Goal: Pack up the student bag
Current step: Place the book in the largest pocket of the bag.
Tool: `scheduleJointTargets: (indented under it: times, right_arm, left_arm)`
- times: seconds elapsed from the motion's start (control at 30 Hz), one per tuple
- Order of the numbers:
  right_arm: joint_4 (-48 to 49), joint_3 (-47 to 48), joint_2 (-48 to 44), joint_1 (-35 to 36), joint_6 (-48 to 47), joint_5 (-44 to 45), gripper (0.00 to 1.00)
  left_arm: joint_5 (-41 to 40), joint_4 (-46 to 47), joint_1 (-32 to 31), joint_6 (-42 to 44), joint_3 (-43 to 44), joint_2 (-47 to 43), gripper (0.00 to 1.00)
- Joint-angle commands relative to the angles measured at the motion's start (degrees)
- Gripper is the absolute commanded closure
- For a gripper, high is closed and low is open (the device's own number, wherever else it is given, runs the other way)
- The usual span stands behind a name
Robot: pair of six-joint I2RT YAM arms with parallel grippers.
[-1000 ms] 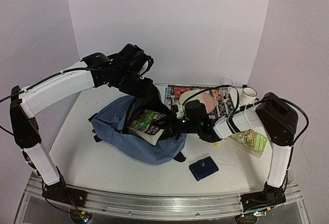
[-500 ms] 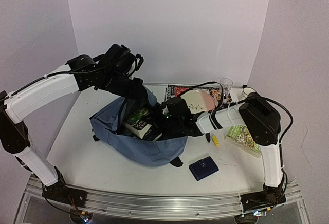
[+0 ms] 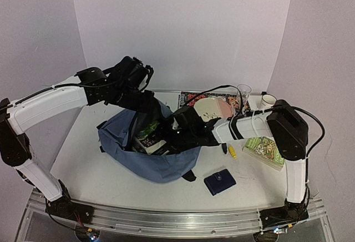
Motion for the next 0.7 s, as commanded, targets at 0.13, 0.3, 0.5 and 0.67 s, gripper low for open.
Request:
scheduleJointTargets:
  times: [0.13,0.3,0.5,0.67]
  right_arm:
    - [-10.8,0.9,-6.5,2.4,-15.8,-5.2,0.37]
    - [-12.8,1.0,-6.6,3.4,-19.3,-6.8,0.41]
    - [-20.6,0.0,-13.2,1.4,-31.3,3.5,0.31]
    - [-21.9,-3.4,-18.4,-3.3,-37.6,4.3,0.28]
  left_arm:
    - [-2.0,3.7,0.4,-1.4,-0.9,0.2,1.0]
    - [-2.3,4.1,0.6,-1.7,-1.5,0.0,1.0]
    - [-2.2,4.4,0.8,-2.8,-3.2,-0.9,1.0]
    - [-1.0,4.5,0.9,-2.4,-4.7,-0.5,0.99]
